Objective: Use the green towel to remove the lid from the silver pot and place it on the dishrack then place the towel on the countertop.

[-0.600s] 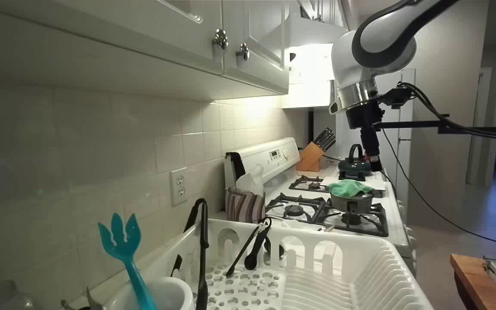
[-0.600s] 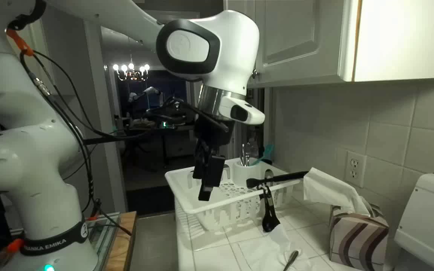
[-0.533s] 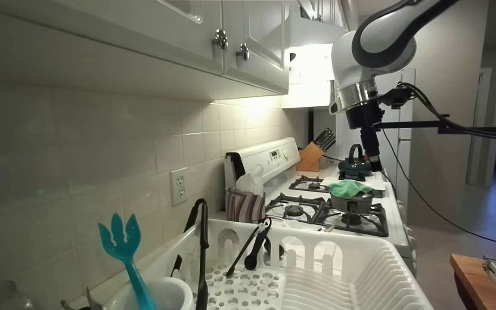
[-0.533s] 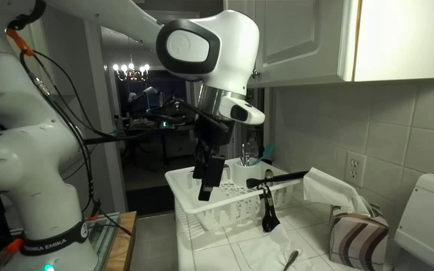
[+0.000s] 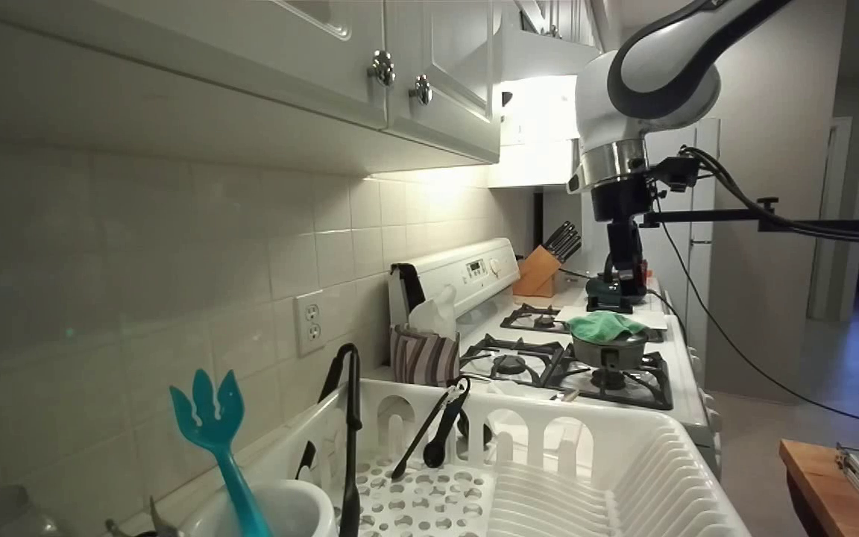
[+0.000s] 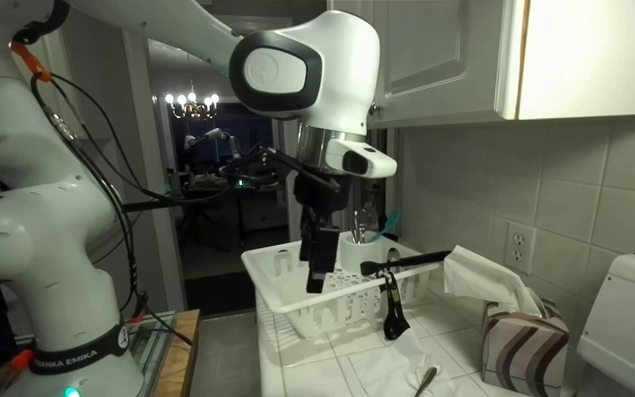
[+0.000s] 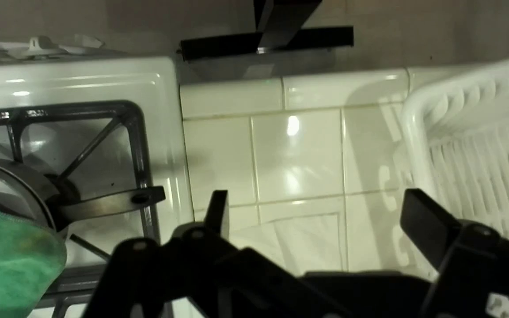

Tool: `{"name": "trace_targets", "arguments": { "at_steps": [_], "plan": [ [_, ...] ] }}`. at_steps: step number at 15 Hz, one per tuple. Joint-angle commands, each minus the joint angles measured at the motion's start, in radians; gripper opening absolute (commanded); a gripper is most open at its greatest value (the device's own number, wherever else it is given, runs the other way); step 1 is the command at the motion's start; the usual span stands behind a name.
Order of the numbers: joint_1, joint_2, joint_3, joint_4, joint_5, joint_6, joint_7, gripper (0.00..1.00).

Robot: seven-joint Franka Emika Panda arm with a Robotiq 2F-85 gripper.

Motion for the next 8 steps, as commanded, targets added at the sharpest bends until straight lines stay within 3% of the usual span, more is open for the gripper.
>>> {"name": "trace_targets", "arguments": {
  "at_steps": [1, 4, 8],
  "plan": [
    [-0.027, 0.099, -0.021, 0.045, 0.088, 0.173, 0.059, 1.0],
    [-0.064, 0.156, -0.048, 0.049, 0.113, 0.35, 0.095, 1.0],
    [-0.13, 0.216, -0.091, 0.073, 0.115, 0.5, 0.164, 1.0]
  ]
}}
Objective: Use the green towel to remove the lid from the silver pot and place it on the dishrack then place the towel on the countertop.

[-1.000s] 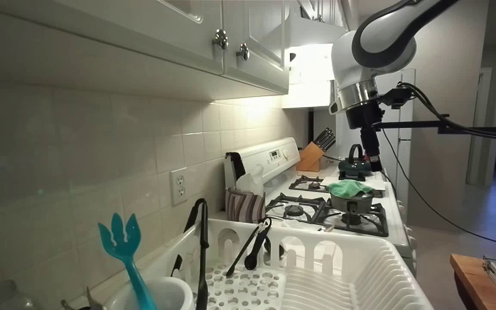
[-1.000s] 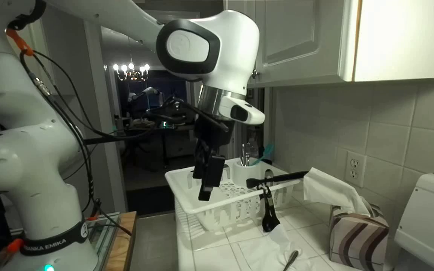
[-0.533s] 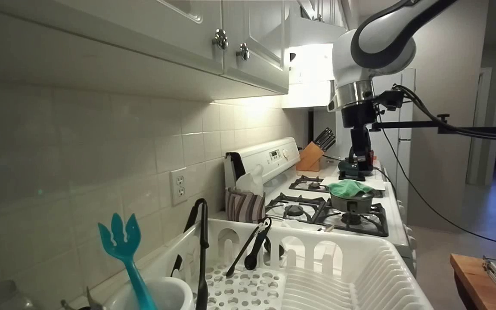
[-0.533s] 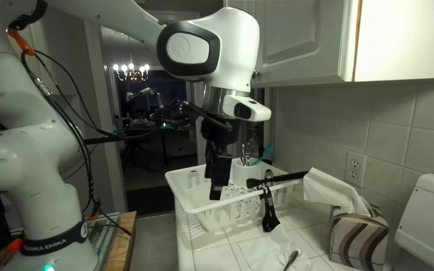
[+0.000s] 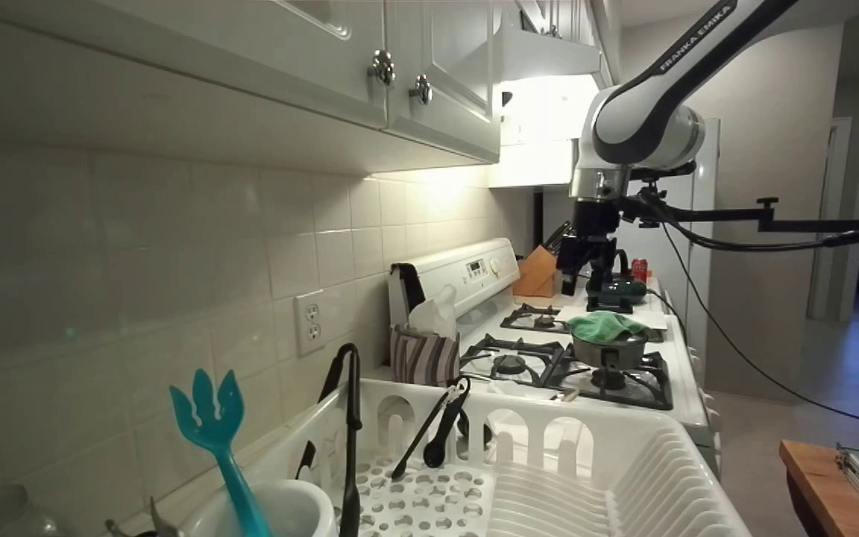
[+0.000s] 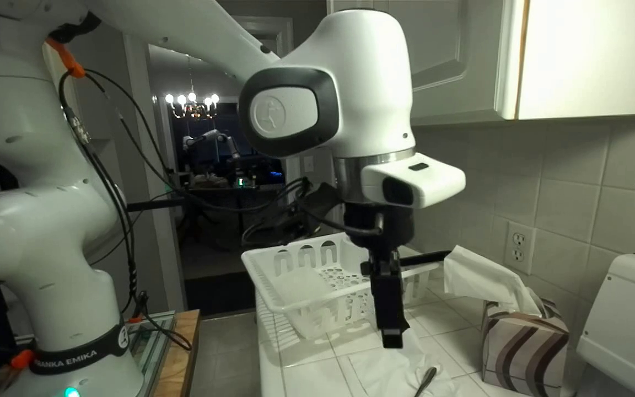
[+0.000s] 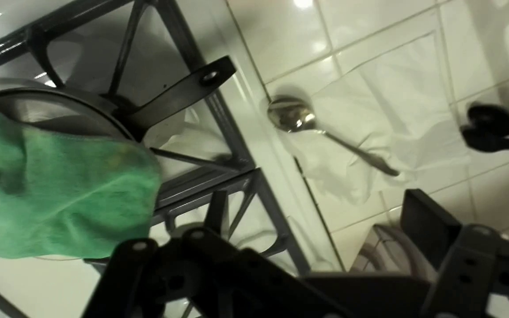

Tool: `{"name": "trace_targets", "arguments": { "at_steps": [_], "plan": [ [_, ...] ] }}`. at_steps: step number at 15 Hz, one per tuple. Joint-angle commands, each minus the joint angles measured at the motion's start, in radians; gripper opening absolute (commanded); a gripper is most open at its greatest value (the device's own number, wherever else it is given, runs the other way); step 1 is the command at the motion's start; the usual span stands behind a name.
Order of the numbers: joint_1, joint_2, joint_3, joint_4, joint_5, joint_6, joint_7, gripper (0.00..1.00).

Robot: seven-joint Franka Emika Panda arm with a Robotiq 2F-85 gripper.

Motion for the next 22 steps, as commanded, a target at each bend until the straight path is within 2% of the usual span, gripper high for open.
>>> {"name": "trace_targets", "arguments": {
  "at_steps": [1, 7, 11, 18, 22],
  "plan": [
    [-0.058, 0.061, -0.028, 0.044, 0.024, 0.107, 0.074, 1.0],
    [-0.126, 0.171, -0.069, 0.055, -0.026, 0.293, 0.144, 1.0],
    [-0.135, 0.243, -0.079, 0.059, -0.023, 0.371, 0.105, 1.0],
    [-0.134, 0.309, -0.138, 0.073, -0.122, 0.44, 0.134, 1.0],
    [-0.136, 0.334, -0.138, 0.071, -0.093, 0.445, 0.119, 1.0]
  ]
}}
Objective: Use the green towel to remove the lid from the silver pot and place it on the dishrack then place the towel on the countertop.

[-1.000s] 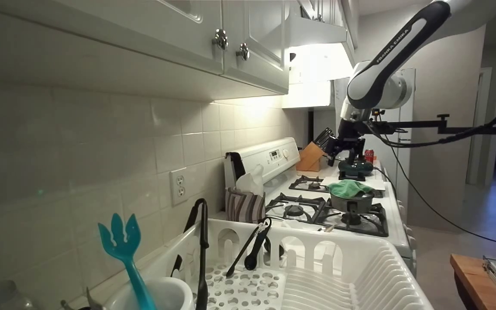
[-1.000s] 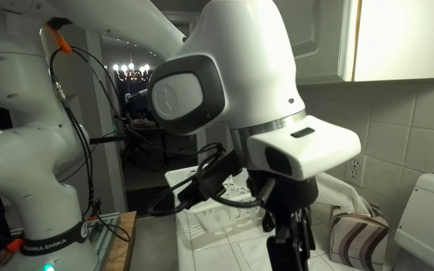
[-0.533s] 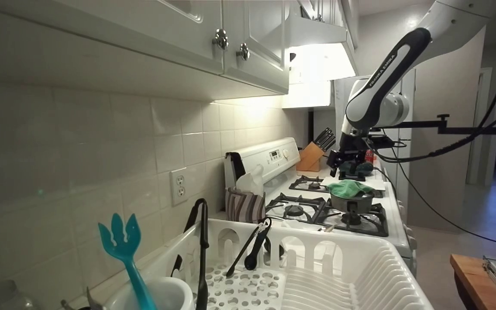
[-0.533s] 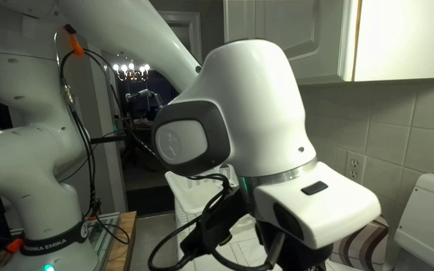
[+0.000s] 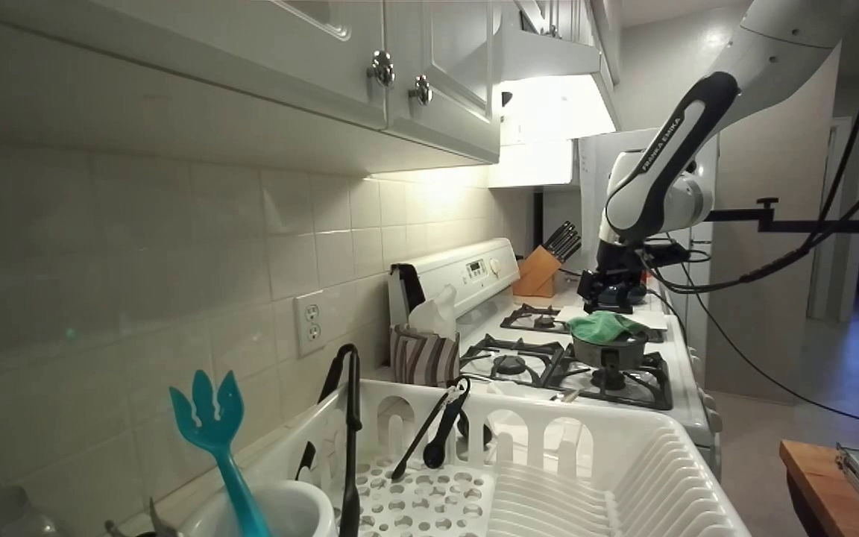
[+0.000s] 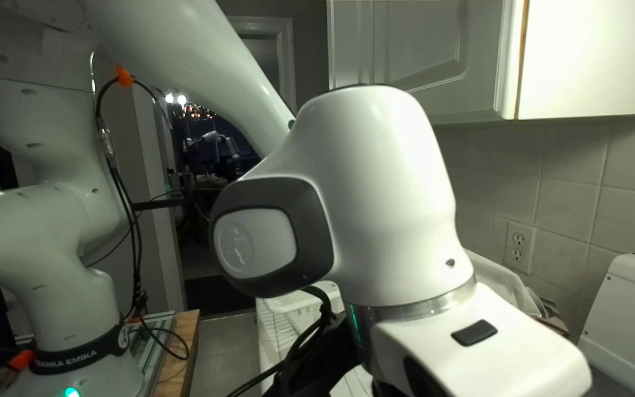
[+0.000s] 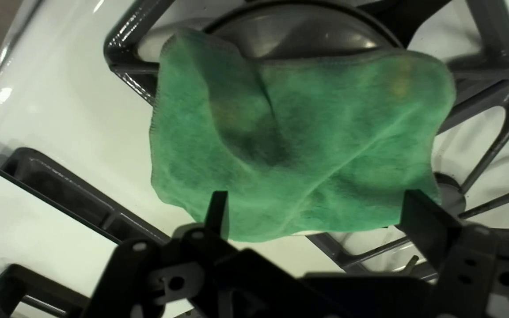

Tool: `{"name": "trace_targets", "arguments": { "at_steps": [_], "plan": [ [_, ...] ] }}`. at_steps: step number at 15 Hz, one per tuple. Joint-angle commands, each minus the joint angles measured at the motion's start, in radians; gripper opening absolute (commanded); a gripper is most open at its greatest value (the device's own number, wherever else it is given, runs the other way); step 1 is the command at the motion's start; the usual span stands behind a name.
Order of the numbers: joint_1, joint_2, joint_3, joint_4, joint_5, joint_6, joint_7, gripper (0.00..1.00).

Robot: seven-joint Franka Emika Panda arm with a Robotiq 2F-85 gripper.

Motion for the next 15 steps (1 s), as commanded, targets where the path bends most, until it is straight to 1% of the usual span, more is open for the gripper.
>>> {"name": "trace_targets", "arguments": {
  "at_steps": [1, 7, 8, 9, 12, 15],
  "plan": [
    [-0.006, 0.036, 0.009, 0.014, 0.004, 0.019, 0.011, 1.0],
    [-0.001, 0.071, 0.012, 0.02, 0.003, 0.06, 0.011, 1.0],
    [-0.001, 0.077, 0.01, 0.021, 0.001, 0.066, 0.011, 0.85],
    [-0.001, 0.081, 0.011, 0.022, 0.003, 0.067, 0.009, 0.74],
    [0.001, 0.086, 0.009, 0.024, 0.004, 0.061, 0.012, 0.5],
    [0.002, 0.093, 0.005, 0.034, 0.004, 0.058, 0.018, 0.3]
  ]
}}
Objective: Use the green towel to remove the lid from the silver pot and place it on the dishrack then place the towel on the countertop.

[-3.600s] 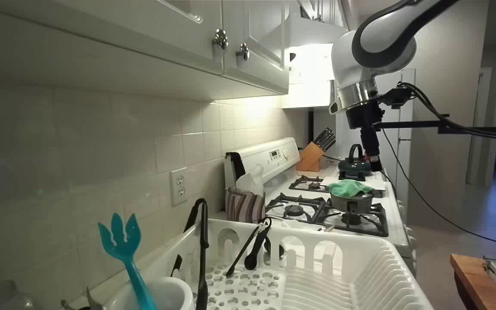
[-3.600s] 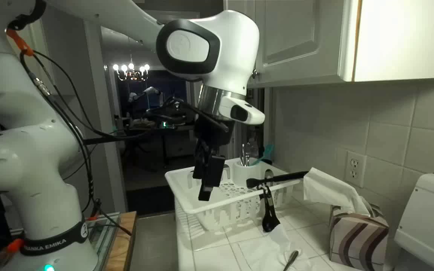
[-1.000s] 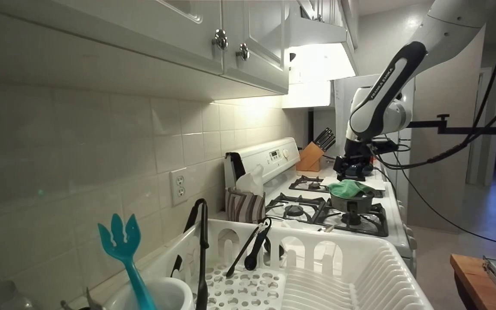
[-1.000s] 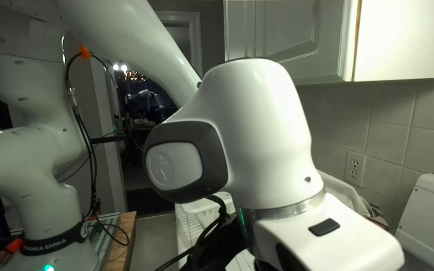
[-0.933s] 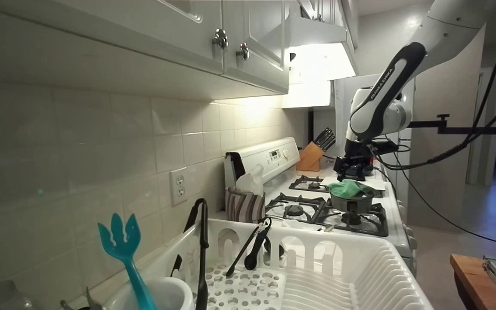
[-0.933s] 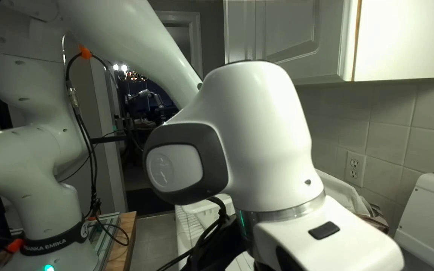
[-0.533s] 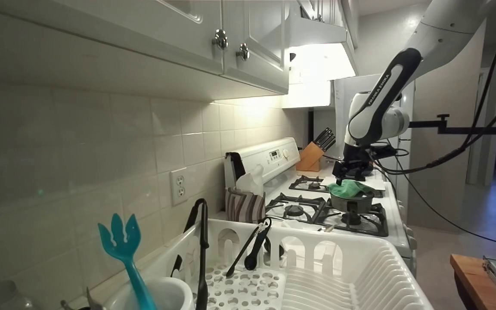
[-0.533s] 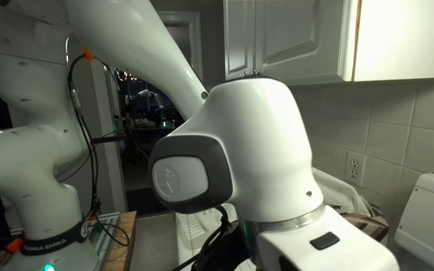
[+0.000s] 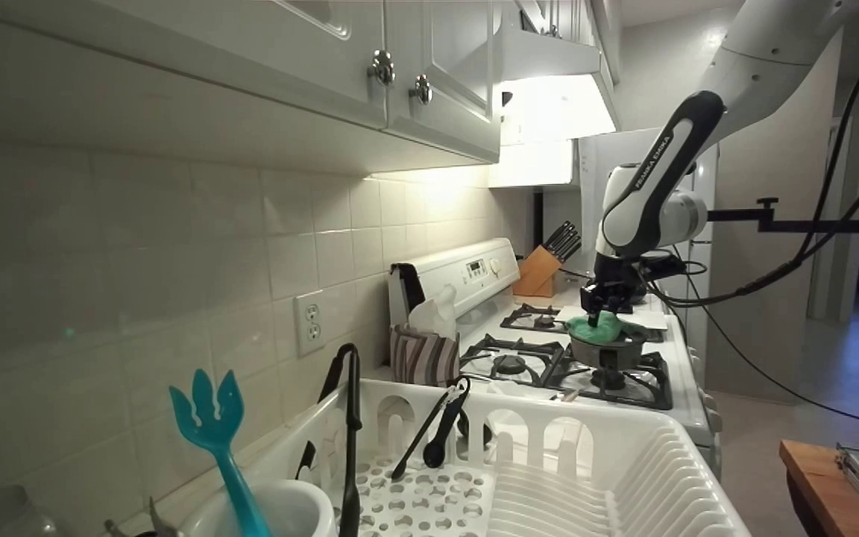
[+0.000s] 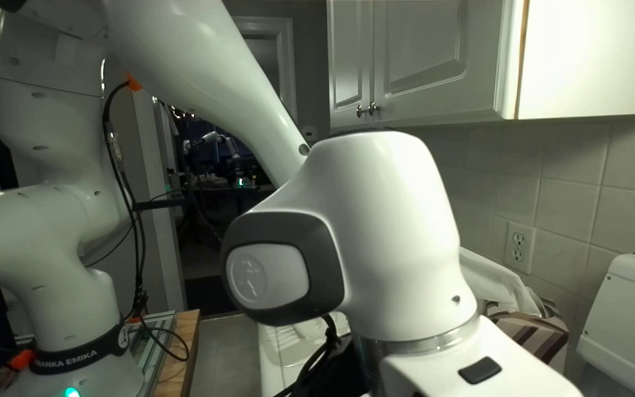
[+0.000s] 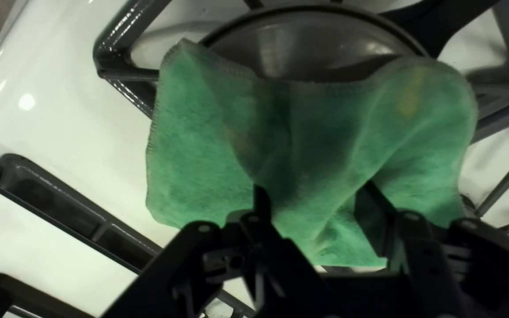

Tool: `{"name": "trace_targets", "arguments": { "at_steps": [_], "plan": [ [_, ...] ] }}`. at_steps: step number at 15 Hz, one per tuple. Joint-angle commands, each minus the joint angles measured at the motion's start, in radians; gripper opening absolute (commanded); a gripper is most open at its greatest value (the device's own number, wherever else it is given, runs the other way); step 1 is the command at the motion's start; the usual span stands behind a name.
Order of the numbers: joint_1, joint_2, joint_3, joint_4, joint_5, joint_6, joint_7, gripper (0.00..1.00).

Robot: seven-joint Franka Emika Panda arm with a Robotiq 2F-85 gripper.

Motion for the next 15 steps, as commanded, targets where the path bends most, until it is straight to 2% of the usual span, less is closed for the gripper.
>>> {"name": "trace_targets", "arguments": {
  "at_steps": [1, 4, 5, 15],
  "plan": [
    [0.002, 0.024, -0.002, 0.028, 0.002, 0.005, 0.02, 0.24],
    [0.003, 0.012, -0.003, 0.031, 0.005, 0.0, 0.026, 0.03],
    [0.005, 0.007, -0.002, 0.032, 0.007, -0.004, 0.031, 0.06],
    [0.012, -0.067, 0.043, 0.039, 0.03, -0.06, 0.025, 0.07]
  ]
}}
